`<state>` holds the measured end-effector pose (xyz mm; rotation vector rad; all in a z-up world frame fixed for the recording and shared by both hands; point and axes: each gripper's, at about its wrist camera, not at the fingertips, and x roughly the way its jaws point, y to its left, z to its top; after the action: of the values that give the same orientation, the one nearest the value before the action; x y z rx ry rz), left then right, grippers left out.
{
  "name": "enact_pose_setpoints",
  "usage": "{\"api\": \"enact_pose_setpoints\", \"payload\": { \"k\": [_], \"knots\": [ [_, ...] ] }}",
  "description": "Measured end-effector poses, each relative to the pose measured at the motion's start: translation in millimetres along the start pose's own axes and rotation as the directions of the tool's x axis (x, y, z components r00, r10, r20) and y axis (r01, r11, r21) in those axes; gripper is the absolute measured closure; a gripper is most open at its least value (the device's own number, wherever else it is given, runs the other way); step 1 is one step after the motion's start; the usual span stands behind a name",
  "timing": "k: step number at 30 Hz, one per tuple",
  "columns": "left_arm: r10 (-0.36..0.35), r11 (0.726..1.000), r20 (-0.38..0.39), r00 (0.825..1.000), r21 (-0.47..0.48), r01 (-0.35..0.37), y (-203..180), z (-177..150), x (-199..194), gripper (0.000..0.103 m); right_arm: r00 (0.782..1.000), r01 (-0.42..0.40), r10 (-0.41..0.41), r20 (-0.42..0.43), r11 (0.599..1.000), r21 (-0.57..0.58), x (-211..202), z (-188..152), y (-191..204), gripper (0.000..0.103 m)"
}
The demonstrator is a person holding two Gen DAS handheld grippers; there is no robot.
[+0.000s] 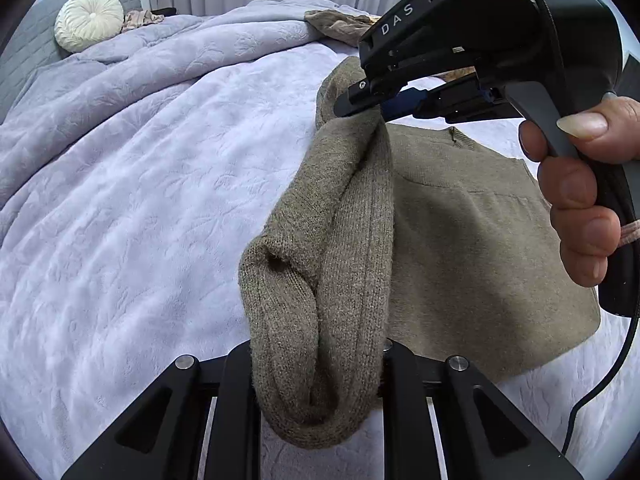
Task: Fold small clothes
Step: 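Lift the folded sweater edge with both grippers and fold it over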
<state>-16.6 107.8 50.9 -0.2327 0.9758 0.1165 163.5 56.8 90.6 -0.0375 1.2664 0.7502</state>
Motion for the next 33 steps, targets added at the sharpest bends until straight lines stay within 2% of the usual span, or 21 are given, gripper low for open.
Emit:
{"api": "enact_pose_setpoints", "payload": {
  "k": [8, 16, 23, 33],
  "knots": [
    [0.044, 0.995, 0.024, 0.999, 0.085, -0.045, -46.0, 4.8, -24.1, 0.085, 0.999, -0.027, 0.027, 0.035, 1.000, -0.012, -29.2, -2.4, -16.0, 0.083],
    [0.130, 0.968, 0.028, 0.991, 0.214, -0.133, -120.9, 9.0, -23.6, 0.085, 0.998, -0.025, 0.026, 0.052, 1.000, -0.019, -61.0, -9.9, -61.1, 0.083],
    [0.126, 0.950, 0.014, 0.992, 0.287, -0.125, -172.7, 11.4, -19.2, 0.085, 0.994, -0.060, 0.057, 0.094, 0.998, 0.028, -83.6, -20.2, -102.3, 0.083],
    [0.145, 0.924, 0.010, 0.989, 0.355, -0.139, -218.8, 7.4, -8.0, 0.085, 0.987, -0.093, 0.085, 0.133, 0.994, 0.055, -106.5, -39.4, -148.4, 0.083]
  ]
}}
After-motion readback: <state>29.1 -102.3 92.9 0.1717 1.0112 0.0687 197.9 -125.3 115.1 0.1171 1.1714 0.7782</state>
